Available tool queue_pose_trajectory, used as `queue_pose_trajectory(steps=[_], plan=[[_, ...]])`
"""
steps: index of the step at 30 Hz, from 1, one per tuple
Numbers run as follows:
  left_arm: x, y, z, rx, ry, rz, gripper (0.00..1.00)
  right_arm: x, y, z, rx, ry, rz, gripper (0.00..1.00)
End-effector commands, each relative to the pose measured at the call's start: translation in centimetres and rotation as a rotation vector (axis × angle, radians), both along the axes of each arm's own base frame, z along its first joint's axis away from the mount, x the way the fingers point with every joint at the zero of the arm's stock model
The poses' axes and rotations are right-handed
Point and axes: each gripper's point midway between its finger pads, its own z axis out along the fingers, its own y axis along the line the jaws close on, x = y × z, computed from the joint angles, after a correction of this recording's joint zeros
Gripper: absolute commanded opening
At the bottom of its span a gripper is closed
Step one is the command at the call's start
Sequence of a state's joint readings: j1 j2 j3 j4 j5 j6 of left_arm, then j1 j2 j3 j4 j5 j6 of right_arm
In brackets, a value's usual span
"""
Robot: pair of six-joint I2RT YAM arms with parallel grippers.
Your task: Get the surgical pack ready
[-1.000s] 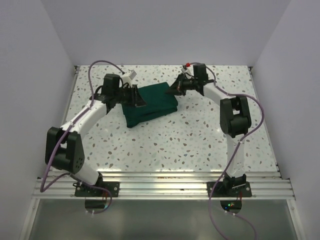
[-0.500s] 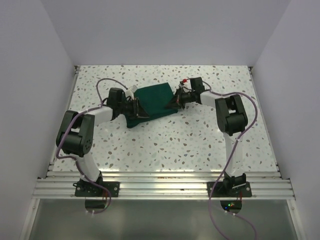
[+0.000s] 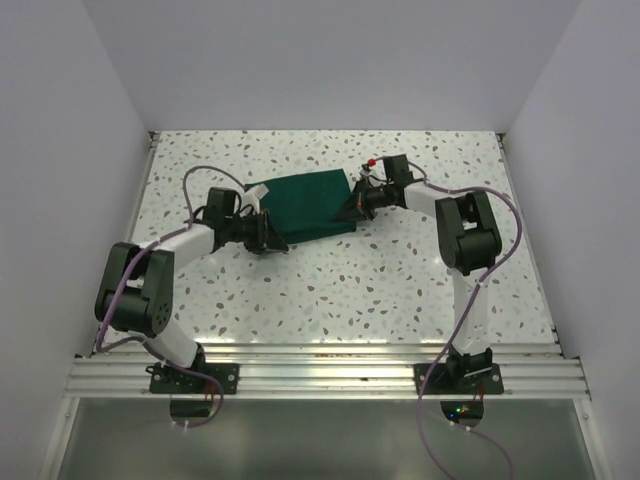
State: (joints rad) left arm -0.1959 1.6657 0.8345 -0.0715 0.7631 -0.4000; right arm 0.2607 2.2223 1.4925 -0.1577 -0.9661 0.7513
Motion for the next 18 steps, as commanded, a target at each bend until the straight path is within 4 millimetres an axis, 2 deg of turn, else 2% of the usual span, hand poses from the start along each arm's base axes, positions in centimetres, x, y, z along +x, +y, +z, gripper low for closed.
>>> queue_pose_trajectory(steps=[1,2,5,8,13,18], plan=[[1.9,0.4,5.7,0.005,-0.156,0.000,0.25,0.5,-0.4,3.7,-0.018,-0.064,-0.019,0.04],[2.6,0.2,7.1,-0.009,-0.179,0.008,0.25,0.8,-0.3,4.4,-0.005,-0.076,-0.025,0.04],[4.2,-0.5,9.3,-0.049,-0.211,0.013,0.25,1.4,0.4,5.4,0.017,-0.096,-0.031,0.04],[5.8,-1.0,9.5,-0.086,-0.210,0.024,0.26,1.5,0.5,4.8,0.016,-0.082,-0.032,0.04],[7.5,-1.8,6.4,-0.126,-0.156,0.030,0.25,0.8,0.0,2.6,0.003,-0.048,-0.029,0.04],[6.1,-1.6,2.8,-0.111,-0.089,0.031,0.24,-1.0,-1.3,-0.5,-0.036,-0.004,-0.026,0.04]])
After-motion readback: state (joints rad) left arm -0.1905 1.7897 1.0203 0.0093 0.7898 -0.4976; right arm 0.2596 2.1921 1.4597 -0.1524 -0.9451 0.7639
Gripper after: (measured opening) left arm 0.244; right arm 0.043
